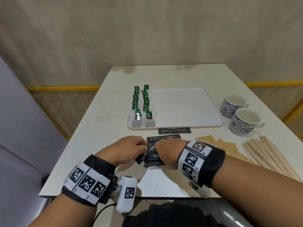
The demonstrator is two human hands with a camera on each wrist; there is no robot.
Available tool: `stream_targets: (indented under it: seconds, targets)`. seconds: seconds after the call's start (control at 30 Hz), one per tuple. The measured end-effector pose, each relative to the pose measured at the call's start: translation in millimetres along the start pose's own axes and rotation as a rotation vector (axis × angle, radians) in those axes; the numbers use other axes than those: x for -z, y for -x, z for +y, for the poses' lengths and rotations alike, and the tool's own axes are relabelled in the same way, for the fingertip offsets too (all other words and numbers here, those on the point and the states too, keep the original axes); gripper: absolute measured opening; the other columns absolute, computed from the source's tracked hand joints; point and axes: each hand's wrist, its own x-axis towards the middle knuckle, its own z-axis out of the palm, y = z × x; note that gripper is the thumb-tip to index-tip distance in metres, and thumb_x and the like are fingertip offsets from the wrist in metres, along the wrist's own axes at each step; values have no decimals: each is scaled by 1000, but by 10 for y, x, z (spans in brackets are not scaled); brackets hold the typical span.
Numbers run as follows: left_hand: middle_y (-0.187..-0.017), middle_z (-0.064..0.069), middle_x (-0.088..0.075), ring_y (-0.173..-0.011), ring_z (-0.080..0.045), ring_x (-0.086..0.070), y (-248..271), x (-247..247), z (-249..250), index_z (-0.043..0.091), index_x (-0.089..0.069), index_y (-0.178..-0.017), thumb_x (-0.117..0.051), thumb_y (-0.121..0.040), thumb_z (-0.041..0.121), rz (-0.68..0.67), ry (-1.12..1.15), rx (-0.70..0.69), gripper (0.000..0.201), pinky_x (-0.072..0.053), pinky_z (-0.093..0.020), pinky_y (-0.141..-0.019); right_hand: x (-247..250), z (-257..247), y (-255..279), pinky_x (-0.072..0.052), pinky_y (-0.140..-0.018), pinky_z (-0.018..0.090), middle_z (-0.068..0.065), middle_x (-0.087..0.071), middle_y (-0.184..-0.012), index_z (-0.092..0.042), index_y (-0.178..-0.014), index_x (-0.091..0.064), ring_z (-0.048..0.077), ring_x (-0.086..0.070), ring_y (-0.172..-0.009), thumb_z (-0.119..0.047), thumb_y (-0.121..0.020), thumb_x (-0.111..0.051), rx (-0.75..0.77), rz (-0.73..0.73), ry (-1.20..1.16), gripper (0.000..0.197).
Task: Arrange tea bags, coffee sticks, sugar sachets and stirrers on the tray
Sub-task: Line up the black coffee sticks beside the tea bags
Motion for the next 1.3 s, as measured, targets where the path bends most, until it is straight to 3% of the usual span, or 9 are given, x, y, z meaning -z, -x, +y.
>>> stream_targets:
  seconds: [0.27,0.47,0.67,0.8,0.97,1.07,1.17,1.23,1.3]
  targets:
    - [-103,6,-63,-88,-9,-57,-60,42,-57,21,-62,-114,-49,-96,22,5,48,10,22,-44,-22,-73,-24,3,-139,-46,-81,35,3,-62,-114,-15,-118,-59,24,-58,-105,-20,-93,-55,28,0,76,26]
    - [-105,-1,-66,-84,-13,-59,-113,91,-62,18,-63,-115,-50,-95,21,12,89,22,24,-45,-21,-71,-22,-5,-143,-30,-78,36,4,-64,-111,-13,-117,-55,26,-59,-103,-17,-99,-44,101,95,104,22]
    - [-97,6,-64,-82,-11,-60,-146,143,-97,20,-60,-117,-56,-93,21,-17,179,14,25,-47,-18,-69,-53,63,-207,-53,-78,33,4,-65,-100,-13,-106,-62,26,-63,-91,-18,-91,-57,151,41,40,16]
    - [-116,4,-61,-99,-13,-65,-145,284,-196,30,-55,-121,-82,-60,42,-104,292,-41,68,-52,-25,-86,172,231,-83,-43,-70,29,1,-58,-92,-23,-94,-51,22,-55,-84,-26,-89,-58,204,95,-129,10]
    - [-136,3,-50,-122,-14,-54,-168,396,-177,31,-38,-137,-93,-26,54,-175,587,-170,126,-52,-25,-87,657,472,58,-38,-61,22,-4,-55,-87,-26,-94,-44,14,-53,-78,-19,-90,-57,193,185,-434,16]
    - [-141,1,-45,-125,-17,-53,-206,313,-37,32,-34,-138,-92,-34,52,-233,729,-198,121,-51,-28,-90,829,460,57,-42,-57,21,-2,-59,-82,-22,-94,-48,9,-56,-69,-16,-91,-54,151,270,-718,9]
    - [-136,-10,-54,-116,-24,-59,-239,201,159,21,-39,-139,-84,-56,53,-304,910,-194,100,-49,-36,-95,829,314,-59,-49,-65,29,8,-65,-88,-8,-101,-58,20,-61,-78,-14,-91,-55,78,261,-773,12]
    - [-126,-16,-62,-100,-27,-67,-258,167,288,9,-47,-135,-72,-72,49,-293,1135,-102,78,-57,-39,-83,751,207,-163,-50,-61,29,8,-63,-84,-6,-95,-59,23,-62,-78,-11,-92,-53,44,250,-764,8]
    - [-125,-20,-62,-92,-30,-70,-306,149,330,5,-50,-132,-59,-82,45,-270,1310,19,65,-60,-41,-71,678,96,-218,-53,-74,33,13,-63,-99,-1,-110,-55,26,-62,-91,-9,-94,-50,1,266,-786,19]
